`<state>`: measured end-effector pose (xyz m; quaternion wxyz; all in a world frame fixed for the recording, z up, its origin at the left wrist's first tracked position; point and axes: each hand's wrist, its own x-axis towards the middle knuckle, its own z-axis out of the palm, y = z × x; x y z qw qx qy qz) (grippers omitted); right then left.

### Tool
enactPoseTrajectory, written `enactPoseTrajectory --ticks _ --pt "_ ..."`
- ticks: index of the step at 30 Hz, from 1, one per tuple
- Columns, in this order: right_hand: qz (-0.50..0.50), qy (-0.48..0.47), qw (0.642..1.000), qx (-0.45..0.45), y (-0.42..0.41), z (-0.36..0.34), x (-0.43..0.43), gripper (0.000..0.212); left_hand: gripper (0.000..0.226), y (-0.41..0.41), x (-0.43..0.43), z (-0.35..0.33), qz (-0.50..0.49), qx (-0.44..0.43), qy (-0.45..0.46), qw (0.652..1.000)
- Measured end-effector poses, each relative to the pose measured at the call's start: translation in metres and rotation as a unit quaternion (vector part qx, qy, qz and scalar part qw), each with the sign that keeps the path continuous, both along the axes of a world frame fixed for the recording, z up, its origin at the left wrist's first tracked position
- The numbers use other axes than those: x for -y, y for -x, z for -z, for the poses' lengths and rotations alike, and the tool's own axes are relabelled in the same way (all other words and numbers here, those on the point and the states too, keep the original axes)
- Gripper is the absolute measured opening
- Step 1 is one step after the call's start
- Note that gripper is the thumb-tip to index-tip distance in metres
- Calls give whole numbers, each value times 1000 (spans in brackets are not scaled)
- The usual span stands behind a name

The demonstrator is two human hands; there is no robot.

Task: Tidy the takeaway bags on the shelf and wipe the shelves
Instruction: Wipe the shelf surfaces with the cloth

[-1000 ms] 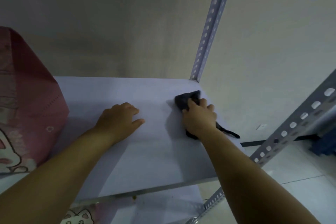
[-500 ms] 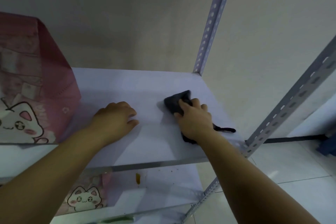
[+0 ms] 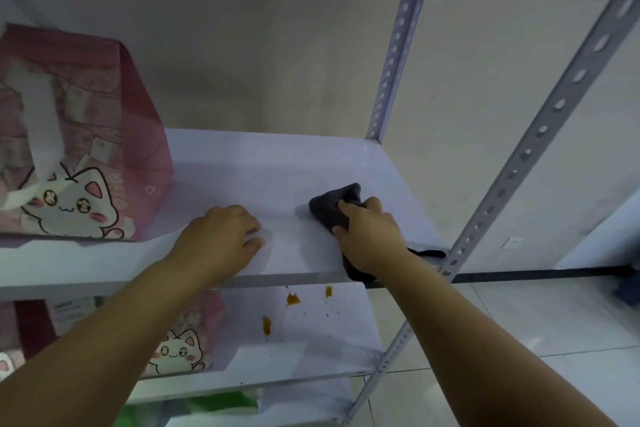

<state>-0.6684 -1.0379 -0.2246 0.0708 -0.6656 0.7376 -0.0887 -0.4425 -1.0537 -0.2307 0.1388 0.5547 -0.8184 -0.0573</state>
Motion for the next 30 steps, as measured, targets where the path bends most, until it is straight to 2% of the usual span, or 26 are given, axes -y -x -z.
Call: enactPoseTrajectory --ticks 4,8,12,16,25,30 --pt "-57 -10 998 0 -4 -3 -30 46 31 0 -15 -7 4 -20 -10 1000" --pt "-45 -4 998 36 -2 -18 -51 41 32 -3 -30 -21 22 -34 -4 999" --pt "-19 99 993 65 -1 -41 -78 45 29 -10 -46 -44 56 -61 49 995" --pt "-24 224 969 99 -3 -73 -110 47 25 -15 -64 -75 85 -97 109 986" --pt "-37 426 898 103 -12 -152 -165 48 34 -2 -105 -152 144 -139 213 956" --pt "-45 492 860 126 -9 -199 -170 48 28 5 -113 -193 158 -155 288 932"
